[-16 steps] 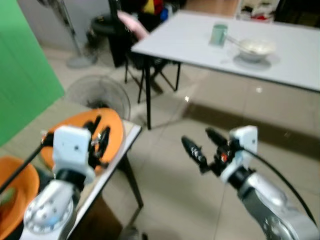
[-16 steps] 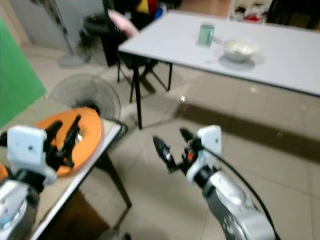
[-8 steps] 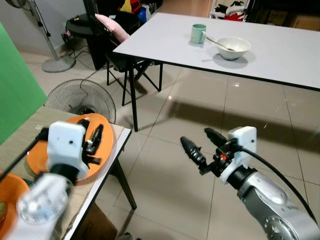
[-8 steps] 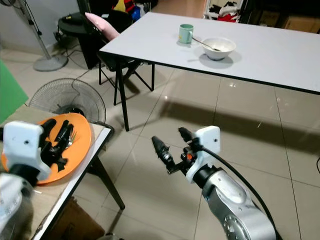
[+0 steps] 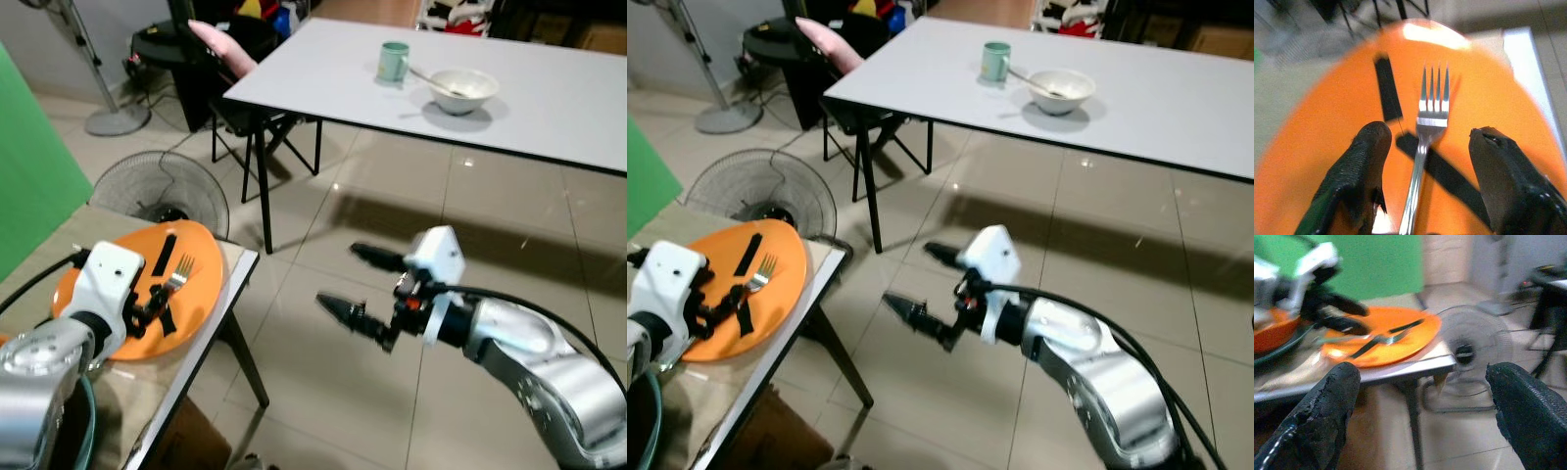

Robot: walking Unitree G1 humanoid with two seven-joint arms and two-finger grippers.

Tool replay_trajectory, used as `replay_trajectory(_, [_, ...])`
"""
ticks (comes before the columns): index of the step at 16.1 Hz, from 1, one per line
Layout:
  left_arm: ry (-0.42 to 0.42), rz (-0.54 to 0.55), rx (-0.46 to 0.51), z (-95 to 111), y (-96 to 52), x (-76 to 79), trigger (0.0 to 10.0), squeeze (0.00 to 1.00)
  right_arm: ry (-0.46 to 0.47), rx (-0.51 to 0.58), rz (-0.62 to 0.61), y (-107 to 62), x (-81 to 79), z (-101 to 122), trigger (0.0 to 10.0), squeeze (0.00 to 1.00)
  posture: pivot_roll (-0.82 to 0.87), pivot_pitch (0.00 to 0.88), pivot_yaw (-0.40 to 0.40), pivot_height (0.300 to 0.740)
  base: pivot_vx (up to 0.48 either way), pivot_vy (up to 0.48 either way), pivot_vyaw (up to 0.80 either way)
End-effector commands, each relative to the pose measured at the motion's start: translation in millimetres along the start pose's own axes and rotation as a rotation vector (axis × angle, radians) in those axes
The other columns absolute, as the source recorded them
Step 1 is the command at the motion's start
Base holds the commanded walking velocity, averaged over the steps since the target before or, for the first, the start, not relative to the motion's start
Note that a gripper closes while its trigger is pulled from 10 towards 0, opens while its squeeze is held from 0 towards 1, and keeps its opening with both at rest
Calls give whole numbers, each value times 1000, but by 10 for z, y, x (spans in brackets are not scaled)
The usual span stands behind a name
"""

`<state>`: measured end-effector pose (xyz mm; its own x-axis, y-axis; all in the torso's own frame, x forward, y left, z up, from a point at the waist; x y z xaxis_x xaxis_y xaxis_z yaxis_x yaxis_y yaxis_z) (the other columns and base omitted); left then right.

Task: Setting the table

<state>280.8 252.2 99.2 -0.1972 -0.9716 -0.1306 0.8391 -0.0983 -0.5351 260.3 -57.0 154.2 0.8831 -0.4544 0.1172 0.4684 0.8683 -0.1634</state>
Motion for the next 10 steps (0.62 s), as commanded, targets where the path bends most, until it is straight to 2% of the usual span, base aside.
replay_trajectory(1, [-4, -20, -32, -46, 30, -49, 10000, 0, -14, 10, 64, 25, -47, 27, 10000, 1000, -27, 24, 55, 740, 0, 0, 0])
replay_trajectory(2, [14, -9, -51, -68, 50, -110, 10000, 0, -27, -1, 98, 33, -70, 19, 10000, 1000, -28, 20, 56, 740, 0, 0, 0])
replay_trajectory(3, [4, -51, -64, -74, 70, -121, 10000, 0, -31, -7, 145, 46, -95, 22, 10000, 1000, -27, 22, 57, 740, 0, 0, 0])
replay_trajectory(5, [-10, -120, -88, -104, 82, -74, 10000, 0, -38, -11, 178, 58, -107, 19, 10000, 1000, -27, 22, 57, 740, 0, 0, 0])
replay_trajectory(6, [1, -147, -115, -158, 91, -72, 4392, 0, -46, -19, 193, 63, -113, 7, 10000, 1000, -27, 22, 57, 740, 0, 0, 0])
replay_trajectory(7, [18, -149, -138, -203, 111, -107, 2235, 0, -52, -25, 207, 64, -114, -7, 10000, 1000, -27, 22, 57, 740, 0, 0, 0])
replay_trajectory(8, [-1, -189, -140, -209, 122, -73, 0, 0, -54, -29, 212, 63, -108, -13, 10000, 1000, -24, 27, 51, 740, 0, 0, 0])
replay_trajectory(10, [8, -212, -174, -261, 135, -76, 0, 0, -54, -38, 225, 52, -110, -27, 10000, 1000, -27, 29, 53, 740, 0, 0, 0])
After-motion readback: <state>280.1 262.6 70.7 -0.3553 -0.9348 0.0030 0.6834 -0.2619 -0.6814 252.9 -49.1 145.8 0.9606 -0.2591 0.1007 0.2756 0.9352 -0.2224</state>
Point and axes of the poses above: a point about 5 cm out from each wrist's last joint towards the gripper, its own y axis pointing out of the wrist towards the gripper, its own z axis along the axis of the wrist's last joint, x = y × z, the point moved 6 cm from there along y, pointing out of the wrist towards the gripper, and after that the axes turned 8 degrees about -y, right-handed, at the moved point
